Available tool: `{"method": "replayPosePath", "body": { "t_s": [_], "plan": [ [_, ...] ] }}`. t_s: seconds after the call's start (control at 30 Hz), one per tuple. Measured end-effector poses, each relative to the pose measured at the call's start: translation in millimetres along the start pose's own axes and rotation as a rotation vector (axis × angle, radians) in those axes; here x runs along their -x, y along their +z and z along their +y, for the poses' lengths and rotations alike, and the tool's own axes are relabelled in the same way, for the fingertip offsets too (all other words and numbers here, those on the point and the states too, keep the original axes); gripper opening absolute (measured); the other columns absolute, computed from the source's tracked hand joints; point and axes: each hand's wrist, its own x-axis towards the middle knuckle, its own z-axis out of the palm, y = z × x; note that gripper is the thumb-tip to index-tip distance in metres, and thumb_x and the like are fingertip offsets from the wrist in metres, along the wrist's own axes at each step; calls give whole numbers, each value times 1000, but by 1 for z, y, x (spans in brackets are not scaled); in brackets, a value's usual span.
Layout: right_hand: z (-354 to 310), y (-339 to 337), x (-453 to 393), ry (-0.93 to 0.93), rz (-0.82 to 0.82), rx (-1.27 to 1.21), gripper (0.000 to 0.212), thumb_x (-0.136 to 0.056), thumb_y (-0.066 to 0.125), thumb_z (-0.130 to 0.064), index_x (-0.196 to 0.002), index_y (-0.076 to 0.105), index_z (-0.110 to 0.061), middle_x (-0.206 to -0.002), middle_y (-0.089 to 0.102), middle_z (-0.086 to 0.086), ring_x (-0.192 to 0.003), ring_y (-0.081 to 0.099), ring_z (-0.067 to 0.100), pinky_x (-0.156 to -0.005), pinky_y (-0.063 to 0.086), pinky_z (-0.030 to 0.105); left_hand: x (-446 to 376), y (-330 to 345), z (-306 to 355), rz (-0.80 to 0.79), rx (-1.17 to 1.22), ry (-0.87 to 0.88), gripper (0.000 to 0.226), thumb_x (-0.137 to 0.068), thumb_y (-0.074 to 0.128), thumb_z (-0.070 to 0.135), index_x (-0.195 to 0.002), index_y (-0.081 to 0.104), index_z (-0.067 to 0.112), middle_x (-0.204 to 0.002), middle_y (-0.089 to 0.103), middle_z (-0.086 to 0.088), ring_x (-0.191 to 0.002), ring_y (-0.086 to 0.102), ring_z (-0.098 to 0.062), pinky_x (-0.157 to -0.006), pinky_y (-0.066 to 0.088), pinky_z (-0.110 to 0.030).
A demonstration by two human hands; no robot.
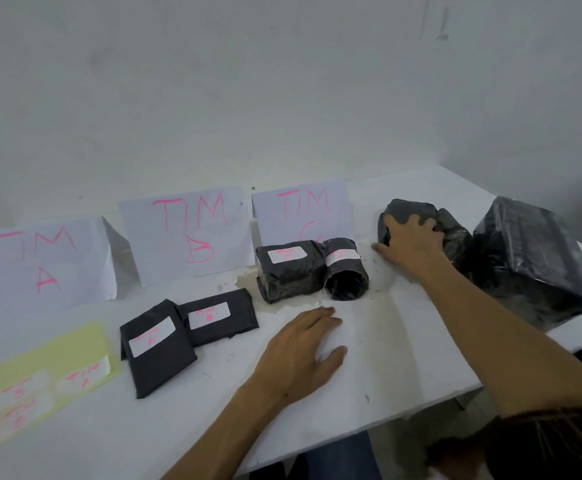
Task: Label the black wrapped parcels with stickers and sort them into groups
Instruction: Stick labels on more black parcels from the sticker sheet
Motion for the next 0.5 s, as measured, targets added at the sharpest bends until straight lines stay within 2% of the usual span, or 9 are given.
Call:
{"method": "replayPosePath", "body": {
  "t_s": [0.17, 0.3, 0.4, 0.5],
  "plan": [
    [-5, 1, -5, 20, 39, -5, 62, -93, 57, -56, -145, 31, -35, -149, 36, 20, -136, 30, 47, -102, 38, 63, 1, 1, -2, 11, 5, -26, 55, -94, 49, 54, -141, 55, 26, -153, 47, 11, -141, 40, -5, -118, 29, -20],
    [-9, 2, -5, -32, 35, -14, 59, -93, 56, -48, -146, 31, -39, -148, 42, 12, -139, 32, 41, -104, 34, 66, 1, 1, -4, 20, 9, -27, 55, -95, 50, 54, -141, 56, 26, -152, 48, 10, -141, 42, -7, -118, 33, -24],
    [-6, 3, -4, -94, 1, 58, 63, -96, 55, -52, -152, 26, -45, -158, 32, 7, -146, 24, 37, -107, 29, 72, 1, 1, -4, 6, 6, -32, 57, -95, 48, 56, -144, 53, 27, -154, 45, 10, -142, 40, -7, -120, 30, -24],
    [-5, 2, -7, -134, -37, 155, 56, -98, 53, -49, -149, 32, -48, -161, 27, 7, -147, 22, 38, -107, 18, 80, 1, 3, -4, -4, 12, -43, 59, -95, 45, 58, -145, 52, 27, -155, 44, 10, -143, 39, -8, -120, 32, -28]
  ]
}}
